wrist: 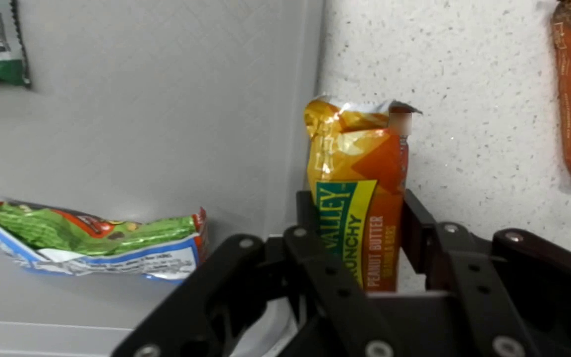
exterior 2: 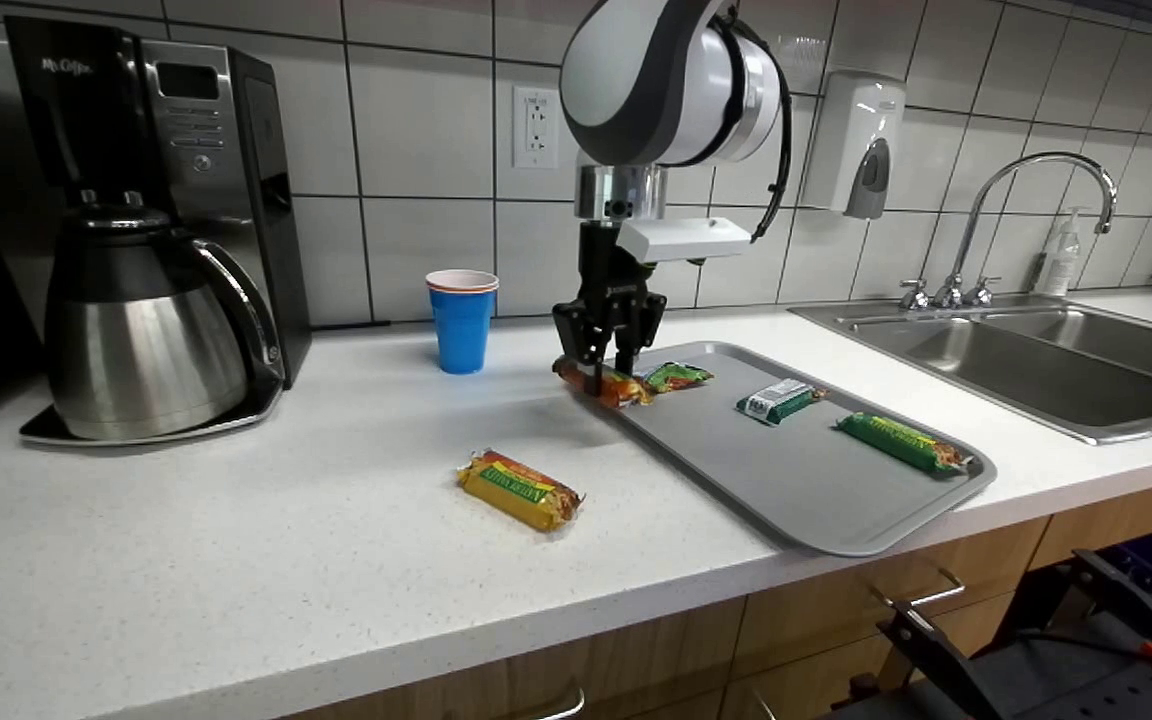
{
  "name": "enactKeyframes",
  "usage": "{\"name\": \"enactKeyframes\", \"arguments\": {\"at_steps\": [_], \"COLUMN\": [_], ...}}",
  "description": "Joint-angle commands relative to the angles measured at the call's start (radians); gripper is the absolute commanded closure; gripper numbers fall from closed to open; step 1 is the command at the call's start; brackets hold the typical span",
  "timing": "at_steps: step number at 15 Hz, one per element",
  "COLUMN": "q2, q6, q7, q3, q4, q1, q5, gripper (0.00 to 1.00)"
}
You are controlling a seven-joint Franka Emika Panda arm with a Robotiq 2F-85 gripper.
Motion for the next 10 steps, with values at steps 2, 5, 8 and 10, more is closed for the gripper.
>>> {"name": "enactKeyframes", "arguments": {"at_steps": [2,5,8,10], "q2": [-0.058,-0.073,-0.089,-0.100], "q6": [0.029,0.050,0.066,0.073], "q7": [0.019,0.030,0.029,0.027], "q3": [-0.011,-0.019,-0.025,-0.032], "q4": [-0.070,-0.106,-0.140,-0.161], "q1": [-0.026,-0.022,-0.026,-0.031], "q5": [-0.010,-0.019,-0.021,-0.024], "gripper": [0.82,0.82,0.82,0.82]}}
